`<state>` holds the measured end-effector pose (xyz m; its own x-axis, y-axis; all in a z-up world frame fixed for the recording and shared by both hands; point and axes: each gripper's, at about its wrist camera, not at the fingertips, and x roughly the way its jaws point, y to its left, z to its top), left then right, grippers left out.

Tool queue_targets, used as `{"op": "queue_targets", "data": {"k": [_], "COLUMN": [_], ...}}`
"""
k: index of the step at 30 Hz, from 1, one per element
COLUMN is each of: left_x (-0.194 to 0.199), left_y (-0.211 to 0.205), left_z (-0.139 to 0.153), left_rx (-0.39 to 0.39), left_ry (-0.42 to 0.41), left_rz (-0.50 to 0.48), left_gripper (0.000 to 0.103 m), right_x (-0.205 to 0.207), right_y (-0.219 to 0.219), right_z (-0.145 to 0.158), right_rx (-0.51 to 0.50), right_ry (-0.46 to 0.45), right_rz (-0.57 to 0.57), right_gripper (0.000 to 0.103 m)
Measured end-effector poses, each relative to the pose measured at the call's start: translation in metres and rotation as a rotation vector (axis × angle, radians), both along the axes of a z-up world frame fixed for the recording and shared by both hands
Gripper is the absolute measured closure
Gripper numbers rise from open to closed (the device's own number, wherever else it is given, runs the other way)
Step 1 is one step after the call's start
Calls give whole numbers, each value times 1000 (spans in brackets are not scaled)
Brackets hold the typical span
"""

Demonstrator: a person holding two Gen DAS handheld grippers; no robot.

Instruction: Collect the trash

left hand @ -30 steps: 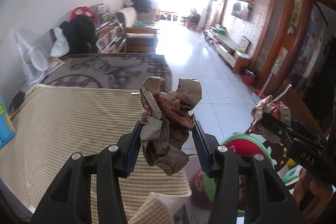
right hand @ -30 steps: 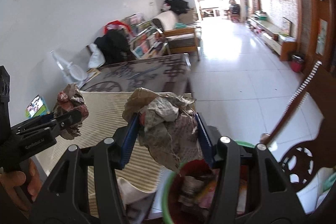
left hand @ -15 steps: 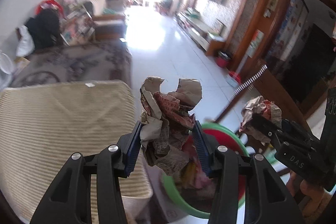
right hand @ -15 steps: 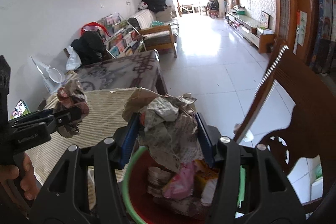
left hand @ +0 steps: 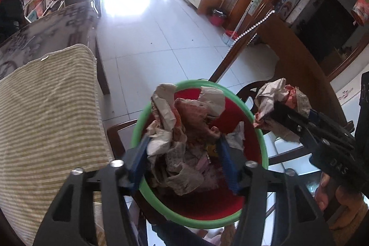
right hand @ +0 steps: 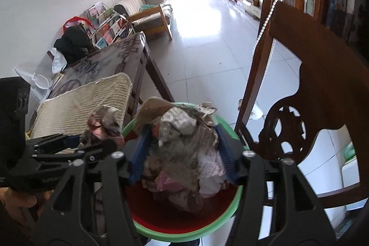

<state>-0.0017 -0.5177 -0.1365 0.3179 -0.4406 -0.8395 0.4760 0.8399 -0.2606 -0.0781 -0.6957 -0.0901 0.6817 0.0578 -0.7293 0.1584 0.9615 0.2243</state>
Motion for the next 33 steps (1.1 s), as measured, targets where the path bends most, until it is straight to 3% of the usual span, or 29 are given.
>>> {"op": "queue_targets", "data": {"k": [2,5,7,8,12,19,26,29,33], "left_x": [0,1,2,2,1,4,2,-1,1], "left_y": [8,26,45,52,93,176,271,311,341], "left_z": [5,18,29,33,55,91,120,130,142], "left_rx": [-11,-7,1,2,6,-49,-74,-103,-43], "left_ry": [-27,-83,-138,-158,-253,-377,-540,-612,-675], "left_rz": [19,59,106,125,218,319,384,428,440], "left_gripper": [29,28,20,13,9,8,8,8,8], "right_x": [0,4,9,11,23,39,23,33,41], "right_y": [4,14,25,31,67,140,242,280,320], "right_z": [0,3,7,9,20,40,78,83,82], "right_rx": [-7,-27,-27,-27,-41,-49,-195,-212,-159], "right_ry": [-2,-10,-28,-37,-88,-157,-522,-494,-472], "right_rz": [4,12,25,33,78,120,11,-7,-40], "right_gripper": [39,30,26,23,5,5,5,5,5]}}
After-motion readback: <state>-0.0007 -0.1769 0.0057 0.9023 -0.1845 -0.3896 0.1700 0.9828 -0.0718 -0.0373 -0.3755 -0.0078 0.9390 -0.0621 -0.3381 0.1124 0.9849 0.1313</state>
